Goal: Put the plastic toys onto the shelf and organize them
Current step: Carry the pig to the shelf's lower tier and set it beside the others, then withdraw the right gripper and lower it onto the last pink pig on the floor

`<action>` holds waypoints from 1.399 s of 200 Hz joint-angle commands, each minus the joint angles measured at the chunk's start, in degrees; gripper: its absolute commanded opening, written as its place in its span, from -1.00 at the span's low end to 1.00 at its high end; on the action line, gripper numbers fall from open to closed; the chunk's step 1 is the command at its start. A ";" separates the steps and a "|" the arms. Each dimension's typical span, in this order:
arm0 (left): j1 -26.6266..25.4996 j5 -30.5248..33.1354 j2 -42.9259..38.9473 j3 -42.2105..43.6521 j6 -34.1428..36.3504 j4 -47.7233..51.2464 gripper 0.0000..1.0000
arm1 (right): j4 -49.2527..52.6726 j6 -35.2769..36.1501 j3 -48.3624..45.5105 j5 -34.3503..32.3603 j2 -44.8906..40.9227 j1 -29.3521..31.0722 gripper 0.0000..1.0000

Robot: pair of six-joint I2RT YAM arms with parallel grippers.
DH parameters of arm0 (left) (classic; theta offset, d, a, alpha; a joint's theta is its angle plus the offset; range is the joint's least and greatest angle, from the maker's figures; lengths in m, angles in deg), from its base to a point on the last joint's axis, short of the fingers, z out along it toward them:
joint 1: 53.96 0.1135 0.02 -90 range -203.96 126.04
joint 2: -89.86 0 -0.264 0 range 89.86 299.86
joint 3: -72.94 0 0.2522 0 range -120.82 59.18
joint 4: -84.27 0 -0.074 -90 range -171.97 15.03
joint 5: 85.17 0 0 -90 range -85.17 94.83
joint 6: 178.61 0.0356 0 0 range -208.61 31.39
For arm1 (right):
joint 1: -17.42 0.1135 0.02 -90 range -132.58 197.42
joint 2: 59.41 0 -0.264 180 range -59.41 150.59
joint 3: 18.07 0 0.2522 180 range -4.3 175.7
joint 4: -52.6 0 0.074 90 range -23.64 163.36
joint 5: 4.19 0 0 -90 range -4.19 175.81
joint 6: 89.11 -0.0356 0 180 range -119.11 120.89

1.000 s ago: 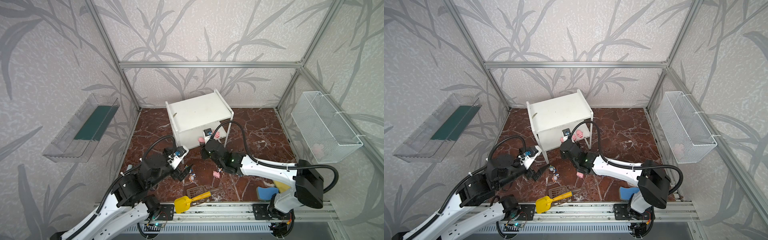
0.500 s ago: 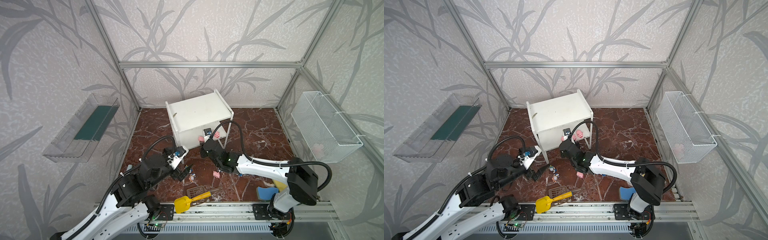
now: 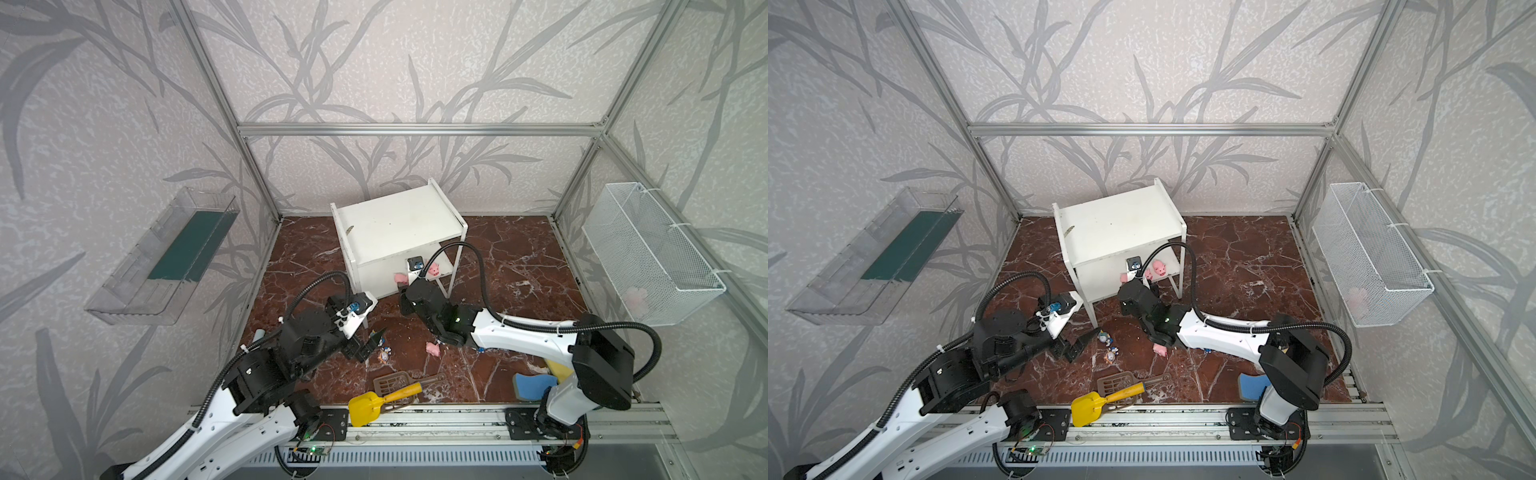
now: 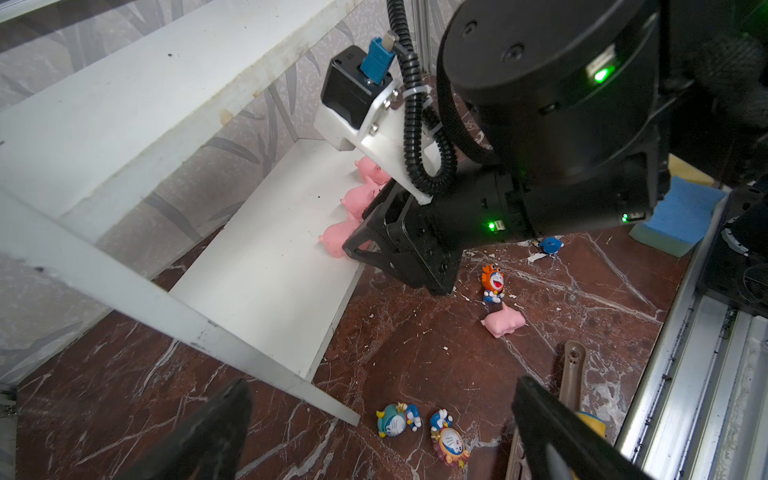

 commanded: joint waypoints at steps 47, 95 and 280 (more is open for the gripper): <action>-0.02 -0.34 0.69 0.36 -0.11 -0.97 0.98 | 0.78 -1.24 -3.30 -1.69 -7.99 -0.16 -0.03; 0.13 0.01 1.07 0.40 -0.16 -1.22 0.98 | 7.90 -2.92 -7.30 1.67 -18.98 -0.15 0.11; 1.03 -1.31 2.94 0.21 -0.69 -1.60 0.98 | 23.14 -6.78 -26.58 15.02 -19.26 -2.07 0.41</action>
